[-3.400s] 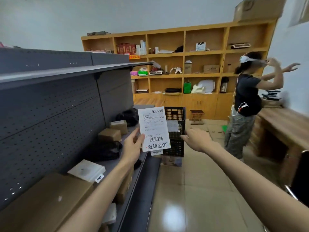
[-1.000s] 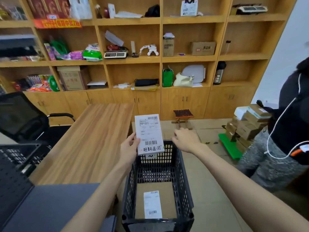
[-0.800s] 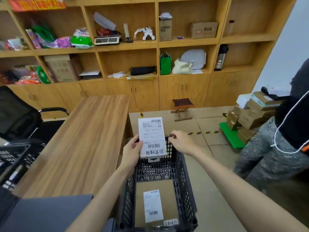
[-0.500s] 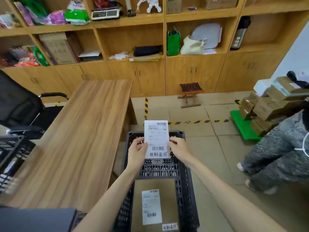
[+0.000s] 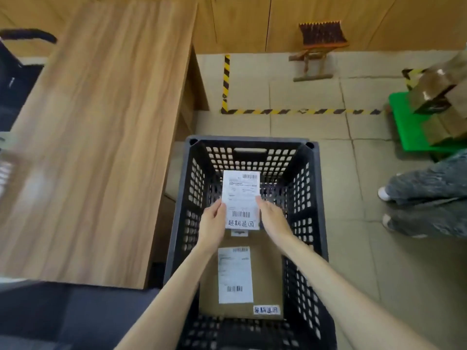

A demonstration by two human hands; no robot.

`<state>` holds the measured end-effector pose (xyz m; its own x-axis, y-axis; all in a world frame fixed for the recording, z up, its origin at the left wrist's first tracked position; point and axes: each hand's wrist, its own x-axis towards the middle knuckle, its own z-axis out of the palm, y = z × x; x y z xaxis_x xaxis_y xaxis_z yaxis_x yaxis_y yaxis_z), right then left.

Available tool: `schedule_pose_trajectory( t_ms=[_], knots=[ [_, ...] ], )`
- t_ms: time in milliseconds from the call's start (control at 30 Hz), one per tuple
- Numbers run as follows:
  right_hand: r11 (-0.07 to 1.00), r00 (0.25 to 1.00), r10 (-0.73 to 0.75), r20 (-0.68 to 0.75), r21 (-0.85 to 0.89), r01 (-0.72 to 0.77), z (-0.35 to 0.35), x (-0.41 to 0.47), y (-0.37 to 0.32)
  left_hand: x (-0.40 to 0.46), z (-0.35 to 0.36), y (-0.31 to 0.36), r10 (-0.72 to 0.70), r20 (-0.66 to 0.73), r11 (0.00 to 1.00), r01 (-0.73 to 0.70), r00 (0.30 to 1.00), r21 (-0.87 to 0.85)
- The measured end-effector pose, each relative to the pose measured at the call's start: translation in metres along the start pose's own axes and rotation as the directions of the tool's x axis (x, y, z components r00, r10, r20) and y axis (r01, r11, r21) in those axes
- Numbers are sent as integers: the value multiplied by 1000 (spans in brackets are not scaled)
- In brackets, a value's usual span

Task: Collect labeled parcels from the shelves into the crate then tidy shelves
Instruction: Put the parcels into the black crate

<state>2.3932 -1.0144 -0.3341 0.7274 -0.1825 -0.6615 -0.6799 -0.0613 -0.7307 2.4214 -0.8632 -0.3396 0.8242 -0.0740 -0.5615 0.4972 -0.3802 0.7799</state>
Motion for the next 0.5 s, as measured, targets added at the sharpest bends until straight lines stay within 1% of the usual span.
schedule_pose_trajectory(
  t_ms=[100, 167, 233, 333, 433, 500],
  knots=[
    [995, 997, 77, 4, 65, -77, 19, 31, 18, 30, -1, -32, -118, 22, 991, 119, 993, -62],
    [991, 994, 106, -9, 83, -105, 32, 48, 26, 47, 0, -46, -193, -9, 976, 191, 981, -106],
    [991, 994, 109, -24, 84, -107, 42, 66, 32, 63, 1, -59, -231, -37, 965, 224, 972, -136],
    [991, 995, 97, -38, 92, -93, 51, 91, 39, 87, 7, -78, -253, -57, 959, 242, 966, -149],
    [989, 992, 109, -60, 110, -102, 56, 114, 42, 106, 14, -84, -237, -85, 959, 219, 968, -178],
    [988, 993, 101, -65, 125, -92, 59, 125, 44, 116, 19, -83, -226, -110, 967, 209, 968, -149]
  ],
)
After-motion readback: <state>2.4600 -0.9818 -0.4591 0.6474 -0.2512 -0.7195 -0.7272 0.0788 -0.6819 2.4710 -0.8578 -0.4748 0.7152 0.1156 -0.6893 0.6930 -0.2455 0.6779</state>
